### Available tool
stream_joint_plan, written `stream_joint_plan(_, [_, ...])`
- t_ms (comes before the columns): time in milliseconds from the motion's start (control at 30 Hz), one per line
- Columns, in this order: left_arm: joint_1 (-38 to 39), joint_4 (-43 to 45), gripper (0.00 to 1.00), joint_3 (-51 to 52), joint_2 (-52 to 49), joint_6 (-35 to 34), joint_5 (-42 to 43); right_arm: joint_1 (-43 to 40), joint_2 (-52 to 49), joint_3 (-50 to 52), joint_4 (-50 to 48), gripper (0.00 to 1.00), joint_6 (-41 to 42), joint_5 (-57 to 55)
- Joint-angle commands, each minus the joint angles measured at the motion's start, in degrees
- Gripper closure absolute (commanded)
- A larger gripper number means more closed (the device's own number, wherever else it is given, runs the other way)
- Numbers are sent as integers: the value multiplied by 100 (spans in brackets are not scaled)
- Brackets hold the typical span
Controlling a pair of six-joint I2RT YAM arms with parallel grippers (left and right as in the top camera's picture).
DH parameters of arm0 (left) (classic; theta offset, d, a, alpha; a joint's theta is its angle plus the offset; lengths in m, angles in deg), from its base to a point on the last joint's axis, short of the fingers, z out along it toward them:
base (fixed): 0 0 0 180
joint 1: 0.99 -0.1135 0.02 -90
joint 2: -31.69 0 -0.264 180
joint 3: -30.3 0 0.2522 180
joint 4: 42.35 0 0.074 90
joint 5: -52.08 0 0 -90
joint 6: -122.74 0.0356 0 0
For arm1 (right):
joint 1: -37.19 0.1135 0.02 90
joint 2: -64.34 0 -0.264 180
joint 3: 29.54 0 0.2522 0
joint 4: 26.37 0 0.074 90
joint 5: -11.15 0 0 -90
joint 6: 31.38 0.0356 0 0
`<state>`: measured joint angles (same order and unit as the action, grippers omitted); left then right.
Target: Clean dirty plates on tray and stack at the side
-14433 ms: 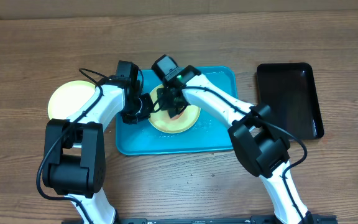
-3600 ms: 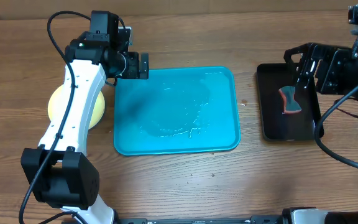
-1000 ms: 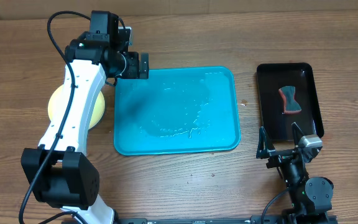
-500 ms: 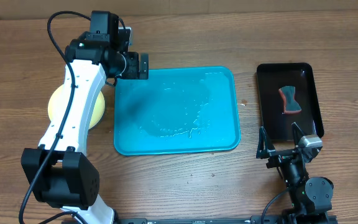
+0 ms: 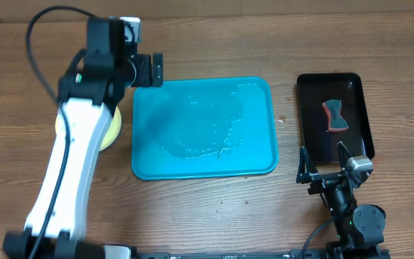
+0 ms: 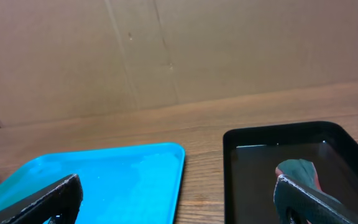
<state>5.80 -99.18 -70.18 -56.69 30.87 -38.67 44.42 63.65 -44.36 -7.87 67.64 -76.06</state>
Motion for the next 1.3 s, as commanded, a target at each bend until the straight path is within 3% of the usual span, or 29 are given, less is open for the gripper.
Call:
stream_joint_plan(0, [24,553,0,1038,876,413,17,28,50,59,-13,0,42,26])
stream_joint_plan(567, [-232,3825,1,6135,4835,450,37,28,50,59,-13,0,42,26])
stream_joint_plan(833, [-234,3862,0,7211,6852,664,28,28,50,59,-13,0,42,26])
stream_joint_plan(1067, [-247,3860,0,7735,7925,1174,28,28,50,59,-13,0,42,26])
stream_joint_plan(1267, [-535,3862,0,8273,8609,1172,81,28,50,59,-13,0,42,26])
